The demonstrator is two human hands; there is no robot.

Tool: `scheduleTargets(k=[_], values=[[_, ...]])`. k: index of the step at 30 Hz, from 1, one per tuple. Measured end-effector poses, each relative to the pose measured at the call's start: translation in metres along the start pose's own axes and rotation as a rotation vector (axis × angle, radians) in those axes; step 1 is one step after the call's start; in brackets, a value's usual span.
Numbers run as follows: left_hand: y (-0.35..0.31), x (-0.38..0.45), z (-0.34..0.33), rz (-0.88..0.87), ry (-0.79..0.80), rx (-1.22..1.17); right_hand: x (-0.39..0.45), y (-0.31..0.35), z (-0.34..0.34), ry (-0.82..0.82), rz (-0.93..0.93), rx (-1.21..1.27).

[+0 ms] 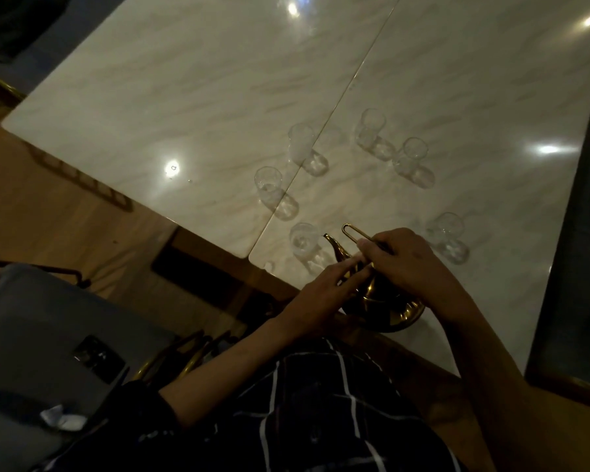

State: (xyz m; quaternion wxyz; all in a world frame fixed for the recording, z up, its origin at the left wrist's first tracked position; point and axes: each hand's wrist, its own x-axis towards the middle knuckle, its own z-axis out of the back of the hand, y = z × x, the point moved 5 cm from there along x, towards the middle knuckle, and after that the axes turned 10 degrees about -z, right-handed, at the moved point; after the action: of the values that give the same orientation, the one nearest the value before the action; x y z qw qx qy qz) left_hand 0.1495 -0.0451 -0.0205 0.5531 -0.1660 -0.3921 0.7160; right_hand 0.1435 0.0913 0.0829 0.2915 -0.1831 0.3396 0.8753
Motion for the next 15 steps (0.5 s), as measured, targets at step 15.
scheduleTargets(k=[15], values=[[-0.0089, 0.0054, 0.0002, -0.027, 0.015, 0.037, -0.0100, -0.0025, 0.0101, -0.012, -0.018, -0.008]])
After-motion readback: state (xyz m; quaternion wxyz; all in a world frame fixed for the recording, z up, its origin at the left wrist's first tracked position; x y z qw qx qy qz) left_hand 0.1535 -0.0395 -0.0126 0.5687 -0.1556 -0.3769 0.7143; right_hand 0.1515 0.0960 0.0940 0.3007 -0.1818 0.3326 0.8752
